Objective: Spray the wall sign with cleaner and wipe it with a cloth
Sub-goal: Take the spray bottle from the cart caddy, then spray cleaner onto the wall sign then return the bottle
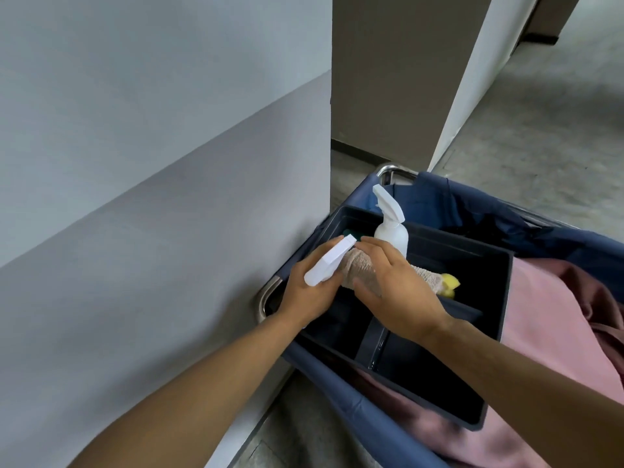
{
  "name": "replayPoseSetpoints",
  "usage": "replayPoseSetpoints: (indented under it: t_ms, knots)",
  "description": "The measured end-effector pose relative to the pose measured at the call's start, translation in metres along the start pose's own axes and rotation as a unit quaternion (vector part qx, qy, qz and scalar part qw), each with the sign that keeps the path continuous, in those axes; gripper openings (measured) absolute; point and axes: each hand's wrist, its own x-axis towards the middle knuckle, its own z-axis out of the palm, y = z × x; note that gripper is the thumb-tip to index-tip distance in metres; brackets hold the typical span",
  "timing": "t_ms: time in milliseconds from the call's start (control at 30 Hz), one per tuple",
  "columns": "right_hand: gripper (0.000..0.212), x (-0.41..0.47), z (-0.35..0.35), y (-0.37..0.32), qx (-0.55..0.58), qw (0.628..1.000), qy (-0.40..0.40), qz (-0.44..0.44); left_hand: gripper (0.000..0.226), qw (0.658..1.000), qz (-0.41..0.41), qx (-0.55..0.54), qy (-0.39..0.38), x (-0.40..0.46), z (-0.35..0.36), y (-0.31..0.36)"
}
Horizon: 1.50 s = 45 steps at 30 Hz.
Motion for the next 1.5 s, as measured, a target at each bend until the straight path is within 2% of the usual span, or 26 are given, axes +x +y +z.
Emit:
replayPoseSetpoints:
  t_ms: [233, 400, 633, 800, 933, 1067, 1200, 1267, 1500]
  knots:
    - [0.059, 0.019, -0.039, -0.040, 0.019, 0.998, 0.043, -0.030, 0.025, 0.996, 0.059, 0.037, 0.061, 0.002, -0.021, 0.075]
    - [0.064, 0.038, -0.083, -0.081, 0.046, 0.993, 0.069, -0.079, 0.027, 0.986, 0.098, 0.072, 0.114, -0.013, -0.040, 0.159]
    - [0.067, 0.048, -0.156, -0.159, 0.056, 0.972, 0.105, -0.204, 0.021, 0.959, 0.147, 0.052, 0.238, -0.072, -0.078, 0.280]
    - [0.069, 0.042, -0.192, -0.243, 0.077, 0.938, 0.114, -0.318, 0.016, 0.918, 0.184, 0.096, 0.338, -0.133, -0.114, 0.356]
    - [0.074, 0.034, -0.213, -0.313, 0.061, 0.904, 0.140, -0.398, 0.022, 0.881, 0.197, 0.114, 0.415, -0.187, -0.145, 0.402]
    - [0.075, 0.025, -0.225, -0.372, 0.054, 0.890, 0.143, -0.429, 0.025, 0.842, 0.195, 0.118, 0.488, -0.243, -0.174, 0.436]
    - [0.076, 0.014, -0.227, -0.414, 0.057, 0.884, 0.140, -0.443, 0.009, 0.813, 0.183, 0.133, 0.537, -0.292, -0.203, 0.462]
    - [0.076, 0.005, -0.226, -0.434, 0.065, 0.876, 0.136, -0.458, 0.010, 0.795, 0.193, 0.138, 0.558, -0.317, -0.216, 0.478]
    - [0.072, -0.027, -0.249, -0.526, 0.083, 0.829, 0.146, -0.533, 0.013, 0.729, 0.218, 0.133, 0.635, -0.393, -0.277, 0.559]
